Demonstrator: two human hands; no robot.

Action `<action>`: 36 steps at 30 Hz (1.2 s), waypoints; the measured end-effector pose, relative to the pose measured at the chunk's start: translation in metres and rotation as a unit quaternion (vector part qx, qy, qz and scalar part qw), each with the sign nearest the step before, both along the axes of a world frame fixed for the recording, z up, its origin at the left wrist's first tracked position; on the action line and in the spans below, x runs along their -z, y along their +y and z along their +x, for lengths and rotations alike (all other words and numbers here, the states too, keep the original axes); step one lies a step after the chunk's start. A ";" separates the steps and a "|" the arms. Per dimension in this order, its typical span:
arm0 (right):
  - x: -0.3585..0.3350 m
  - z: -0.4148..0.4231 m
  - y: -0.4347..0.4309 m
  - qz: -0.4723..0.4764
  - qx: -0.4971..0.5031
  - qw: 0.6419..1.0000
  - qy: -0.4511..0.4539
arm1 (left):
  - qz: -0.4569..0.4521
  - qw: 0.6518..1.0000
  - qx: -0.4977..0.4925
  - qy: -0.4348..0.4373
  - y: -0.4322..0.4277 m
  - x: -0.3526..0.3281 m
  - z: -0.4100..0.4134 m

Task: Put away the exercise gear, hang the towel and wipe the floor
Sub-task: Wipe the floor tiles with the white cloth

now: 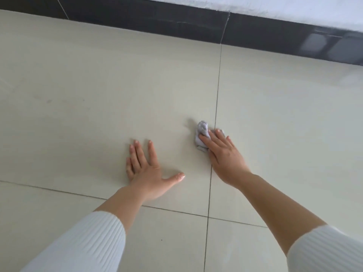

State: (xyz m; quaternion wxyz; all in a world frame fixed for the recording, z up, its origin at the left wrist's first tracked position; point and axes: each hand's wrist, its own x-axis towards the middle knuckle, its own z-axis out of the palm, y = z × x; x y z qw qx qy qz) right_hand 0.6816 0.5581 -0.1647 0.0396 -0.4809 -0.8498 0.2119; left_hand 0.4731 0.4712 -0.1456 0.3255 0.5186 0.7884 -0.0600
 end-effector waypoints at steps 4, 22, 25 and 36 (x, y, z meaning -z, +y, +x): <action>-0.003 0.003 -0.059 -0.013 0.025 0.999 -0.024 | 0.007 1.000 0.018 -0.018 -0.001 0.001 -0.003; -0.052 -0.046 -0.283 -0.112 0.134 0.982 -0.072 | -0.027 0.955 0.277 0.103 -0.053 -0.018 -0.015; -0.050 -0.012 -0.257 -0.085 0.079 0.981 -0.152 | -0.021 0.952 0.285 0.113 -0.057 -0.016 -0.018; -0.016 -0.004 -0.172 -0.047 0.360 0.930 -0.054 | 0.213 0.941 0.262 0.034 -0.151 0.005 -0.089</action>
